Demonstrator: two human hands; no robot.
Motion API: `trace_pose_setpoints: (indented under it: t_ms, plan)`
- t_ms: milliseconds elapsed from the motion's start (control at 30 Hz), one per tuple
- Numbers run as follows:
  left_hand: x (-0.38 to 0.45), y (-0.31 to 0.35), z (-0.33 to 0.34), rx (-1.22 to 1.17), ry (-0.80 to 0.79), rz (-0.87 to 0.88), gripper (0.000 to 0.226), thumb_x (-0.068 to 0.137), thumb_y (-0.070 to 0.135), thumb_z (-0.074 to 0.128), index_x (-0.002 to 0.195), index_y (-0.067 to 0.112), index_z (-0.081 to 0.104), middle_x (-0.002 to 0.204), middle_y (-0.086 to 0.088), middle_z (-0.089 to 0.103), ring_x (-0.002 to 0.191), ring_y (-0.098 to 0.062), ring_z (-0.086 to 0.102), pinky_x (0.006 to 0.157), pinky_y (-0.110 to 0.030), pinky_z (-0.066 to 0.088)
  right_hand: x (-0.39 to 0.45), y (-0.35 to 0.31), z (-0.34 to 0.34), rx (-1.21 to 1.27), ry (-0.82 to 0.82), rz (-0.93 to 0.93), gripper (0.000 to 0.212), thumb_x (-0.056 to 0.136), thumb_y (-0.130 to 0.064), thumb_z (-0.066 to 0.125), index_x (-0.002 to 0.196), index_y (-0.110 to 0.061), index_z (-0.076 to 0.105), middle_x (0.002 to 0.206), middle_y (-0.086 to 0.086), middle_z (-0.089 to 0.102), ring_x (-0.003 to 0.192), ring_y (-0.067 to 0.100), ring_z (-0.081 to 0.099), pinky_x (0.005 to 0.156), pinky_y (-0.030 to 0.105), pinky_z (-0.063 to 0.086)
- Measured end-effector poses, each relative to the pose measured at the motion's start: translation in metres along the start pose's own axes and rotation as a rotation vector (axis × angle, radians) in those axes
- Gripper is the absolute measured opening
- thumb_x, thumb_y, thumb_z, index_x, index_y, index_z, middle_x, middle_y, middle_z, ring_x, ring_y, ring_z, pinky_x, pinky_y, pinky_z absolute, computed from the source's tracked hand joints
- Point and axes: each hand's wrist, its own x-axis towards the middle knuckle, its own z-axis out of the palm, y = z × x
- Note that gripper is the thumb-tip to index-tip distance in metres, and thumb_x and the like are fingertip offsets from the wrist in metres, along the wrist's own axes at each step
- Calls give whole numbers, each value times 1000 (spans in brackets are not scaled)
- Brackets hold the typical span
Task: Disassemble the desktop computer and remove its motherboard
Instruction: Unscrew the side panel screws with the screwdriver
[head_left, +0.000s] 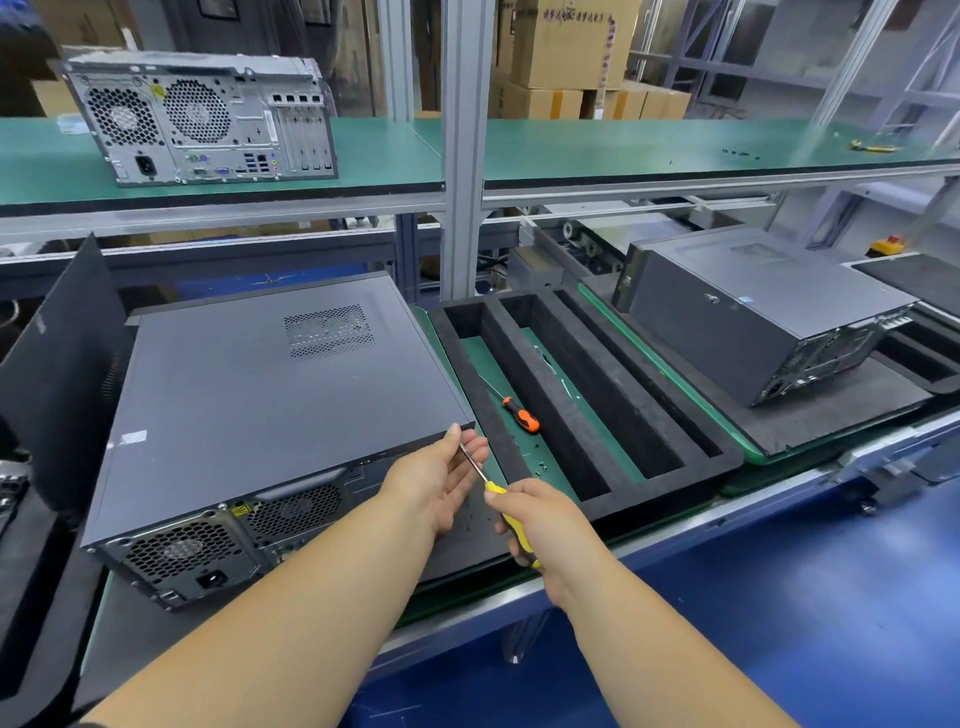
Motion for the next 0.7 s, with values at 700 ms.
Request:
trace_pose_setpoints:
  t_ms: [700]
  plan:
    - [66, -85, 91, 261, -9, -133, 34, 96, 5, 53, 126, -11, 52, 99, -18, 65, 87, -19, 63, 80, -23, 55, 36, 33, -128, 253, 269, 89, 14, 89, -24, 58, 82, -13, 60, 56, -2, 56, 37, 12, 40, 35, 19, 30]
